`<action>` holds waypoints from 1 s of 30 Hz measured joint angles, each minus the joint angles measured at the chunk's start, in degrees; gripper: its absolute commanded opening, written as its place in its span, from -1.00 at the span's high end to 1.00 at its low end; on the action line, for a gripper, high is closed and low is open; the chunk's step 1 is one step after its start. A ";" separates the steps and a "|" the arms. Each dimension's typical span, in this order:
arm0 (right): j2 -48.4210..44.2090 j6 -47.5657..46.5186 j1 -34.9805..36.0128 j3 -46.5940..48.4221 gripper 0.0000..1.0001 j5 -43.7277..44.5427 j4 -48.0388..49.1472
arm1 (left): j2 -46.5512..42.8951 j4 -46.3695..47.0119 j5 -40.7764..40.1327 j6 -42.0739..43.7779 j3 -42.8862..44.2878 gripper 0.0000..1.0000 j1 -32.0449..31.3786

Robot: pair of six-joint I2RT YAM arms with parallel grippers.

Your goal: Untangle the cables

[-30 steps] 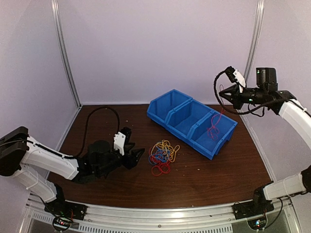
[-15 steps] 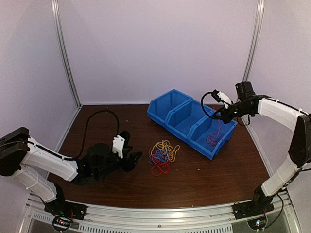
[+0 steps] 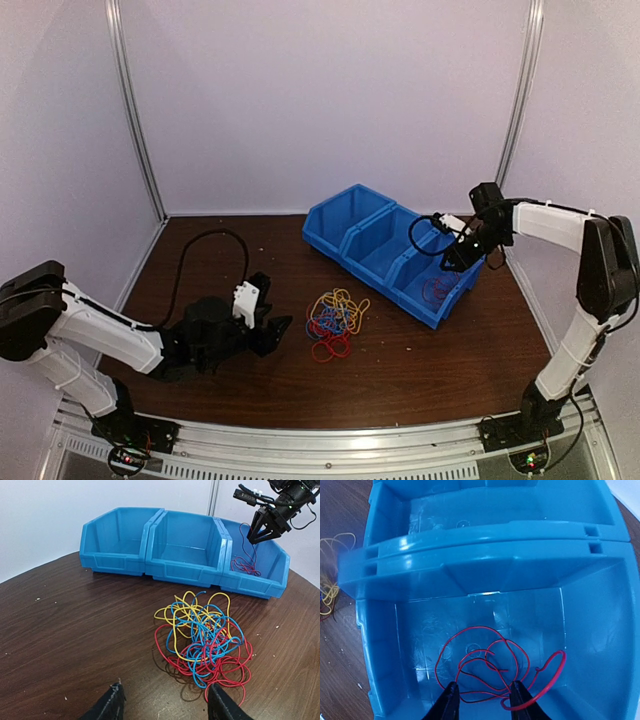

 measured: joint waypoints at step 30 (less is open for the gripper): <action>-14.03 -5.88 23.98 -8.94 0.20 -4.76 12.52 | 22.03 -15.15 24.00 -4.07 33.09 -0.19 10.27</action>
